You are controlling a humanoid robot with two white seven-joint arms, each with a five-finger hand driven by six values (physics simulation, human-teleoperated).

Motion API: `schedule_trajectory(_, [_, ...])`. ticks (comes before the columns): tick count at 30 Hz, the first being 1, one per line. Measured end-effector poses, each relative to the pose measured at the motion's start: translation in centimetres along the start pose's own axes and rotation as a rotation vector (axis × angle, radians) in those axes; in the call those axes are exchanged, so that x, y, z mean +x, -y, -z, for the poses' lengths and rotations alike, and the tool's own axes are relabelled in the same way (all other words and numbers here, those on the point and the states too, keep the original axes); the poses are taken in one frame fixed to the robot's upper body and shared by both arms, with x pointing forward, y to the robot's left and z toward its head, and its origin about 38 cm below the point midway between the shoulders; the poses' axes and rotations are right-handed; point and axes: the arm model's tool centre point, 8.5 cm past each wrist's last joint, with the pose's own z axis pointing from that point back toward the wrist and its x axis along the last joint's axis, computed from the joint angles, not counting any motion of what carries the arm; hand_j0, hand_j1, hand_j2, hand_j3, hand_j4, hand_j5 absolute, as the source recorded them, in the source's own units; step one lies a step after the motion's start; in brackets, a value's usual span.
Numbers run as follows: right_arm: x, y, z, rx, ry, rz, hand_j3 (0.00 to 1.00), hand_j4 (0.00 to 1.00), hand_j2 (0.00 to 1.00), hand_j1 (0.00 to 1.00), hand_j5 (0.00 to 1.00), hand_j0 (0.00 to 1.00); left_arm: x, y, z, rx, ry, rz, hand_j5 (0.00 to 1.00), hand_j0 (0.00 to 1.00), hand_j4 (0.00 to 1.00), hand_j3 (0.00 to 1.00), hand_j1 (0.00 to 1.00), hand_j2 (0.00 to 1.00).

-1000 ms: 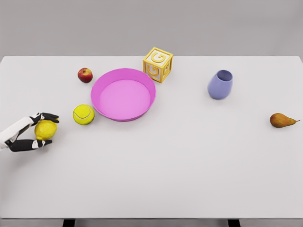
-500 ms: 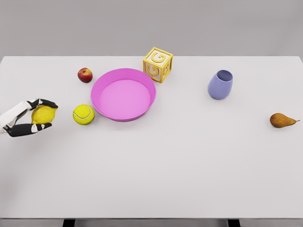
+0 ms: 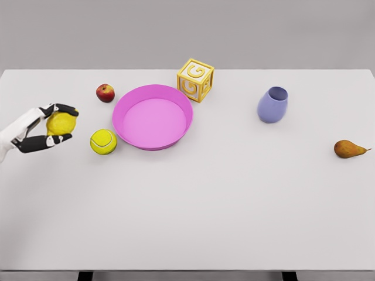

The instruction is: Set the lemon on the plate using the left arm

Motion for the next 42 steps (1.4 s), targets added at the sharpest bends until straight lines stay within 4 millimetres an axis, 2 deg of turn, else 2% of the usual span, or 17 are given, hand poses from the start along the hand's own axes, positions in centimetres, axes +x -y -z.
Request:
schedule_trajectory(12, [0.0, 0.0, 0.0, 0.0, 0.0, 0.0, 1.0, 1.0, 1.0, 1.0, 1.0, 1.0, 0.8, 1.0, 2.7, 0.026, 0.065, -0.029, 0.6, 0.6, 0.6, 0.6, 0.6, 0.6])
schedule_trajectory(28, [0.0, 0.0, 0.0, 0.0, 0.0, 0.0, 1.0, 1.0, 1.0, 1.0, 1.0, 1.0, 2.7, 3.9, 9.6, 0.034, 0.174, -0.069, 0.59, 0.59, 0.59, 0.59, 0.59, 0.59])
schedule_trajectory(34, [0.0, 0.0, 0.0, 0.0, 0.0, 0.0, 1.0, 1.0, 1.0, 1.0, 1.0, 1.0, 2.8, 5.8, 12.5, 0.018, 0.173, -0.074, 0.59, 0.59, 0.59, 0.59, 0.59, 0.59])
schedule_trajectory(38, [0.0, 0.0, 0.0, 0.0, 0.0, 0.0, 1.0, 1.0, 1.0, 1.0, 1.0, 1.0, 2.8, 7.4, 13.6, -0.002, 0.163, -0.08, 0.6, 0.6, 0.6, 0.6, 0.6, 0.6])
schedule_trajectory(42, [0.0, 0.0, 0.0, 0.0, 0.0, 0.0, 1.0, 1.0, 1.0, 1.0, 1.0, 1.0, 3.4, 8.0, 15.1, -0.01, 0.175, -0.075, 0.61, 0.61, 0.61, 0.61, 0.61, 0.61])
